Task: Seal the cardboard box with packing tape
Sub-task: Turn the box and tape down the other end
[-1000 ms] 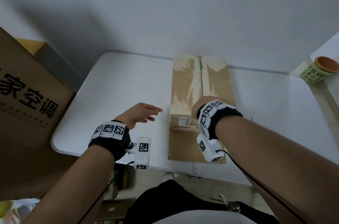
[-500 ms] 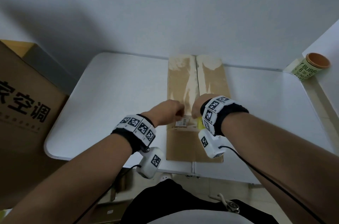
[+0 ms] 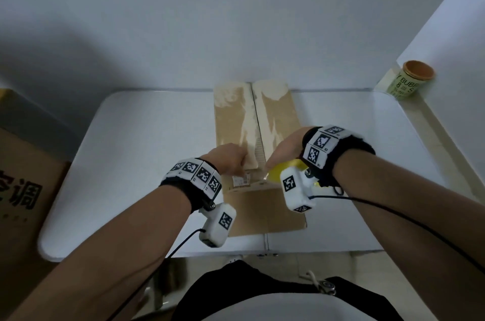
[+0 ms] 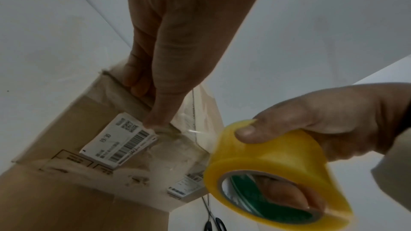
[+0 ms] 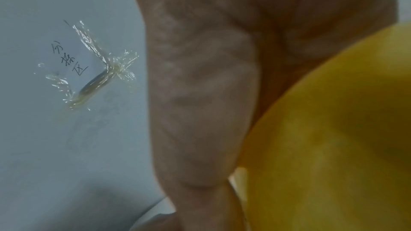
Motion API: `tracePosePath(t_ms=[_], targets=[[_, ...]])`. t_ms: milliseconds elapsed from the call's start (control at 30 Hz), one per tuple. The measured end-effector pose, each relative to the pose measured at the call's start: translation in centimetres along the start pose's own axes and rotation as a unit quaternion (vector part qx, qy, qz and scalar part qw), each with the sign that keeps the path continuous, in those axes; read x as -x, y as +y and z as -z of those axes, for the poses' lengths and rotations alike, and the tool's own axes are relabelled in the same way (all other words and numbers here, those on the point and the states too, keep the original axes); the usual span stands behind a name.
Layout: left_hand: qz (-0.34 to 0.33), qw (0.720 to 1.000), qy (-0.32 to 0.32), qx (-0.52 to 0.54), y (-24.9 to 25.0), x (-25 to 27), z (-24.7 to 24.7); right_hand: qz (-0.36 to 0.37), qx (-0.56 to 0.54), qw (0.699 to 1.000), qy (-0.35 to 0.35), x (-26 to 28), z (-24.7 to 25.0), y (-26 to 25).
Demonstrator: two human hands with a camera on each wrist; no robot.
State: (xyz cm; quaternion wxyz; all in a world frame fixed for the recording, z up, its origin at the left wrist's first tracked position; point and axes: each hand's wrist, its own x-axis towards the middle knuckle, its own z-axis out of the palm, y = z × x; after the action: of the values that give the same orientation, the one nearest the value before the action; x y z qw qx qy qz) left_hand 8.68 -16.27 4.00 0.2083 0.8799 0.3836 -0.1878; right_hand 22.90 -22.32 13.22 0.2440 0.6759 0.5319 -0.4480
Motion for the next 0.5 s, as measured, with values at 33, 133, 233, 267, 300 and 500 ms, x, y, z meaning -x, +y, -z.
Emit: tracePosePath(t_ms=[33, 133, 233, 267, 300, 500], targets=[[0.006, 1.0, -0.01, -0.015, 0.2, -0.2, 0.1, -0.004, 0.009, 1.0, -0.022, 0.5, 0.0, -0.1], [0.025, 0.998, -0.027, -0.043, 0.8, -0.6, 0.4, 0.0, 0.011, 0.998, -0.066, 1.7, 0.0, -0.4], [0.031, 0.998, -0.03, -0.051, 1.0, -0.7, 0.5, -0.006, 0.054, 0.998, -0.038, 1.5, -0.4, -0.2], [0.032, 0.998, -0.029, -0.052, 1.1, -0.6, 0.6, -0.006, 0.067, 0.998, -0.018, 1.7, -0.5, -0.2], [0.032, 0.998, -0.027, -0.054, 1.2, -0.5, 0.7, -0.007, 0.083, 0.997, -0.003, 1.6, -0.6, -0.2], [0.026, 0.999, -0.023, -0.039, 0.8, -0.1, 0.6, -0.038, 0.098, 0.993, 0.061, 0.6, -1.4, 1.6]])
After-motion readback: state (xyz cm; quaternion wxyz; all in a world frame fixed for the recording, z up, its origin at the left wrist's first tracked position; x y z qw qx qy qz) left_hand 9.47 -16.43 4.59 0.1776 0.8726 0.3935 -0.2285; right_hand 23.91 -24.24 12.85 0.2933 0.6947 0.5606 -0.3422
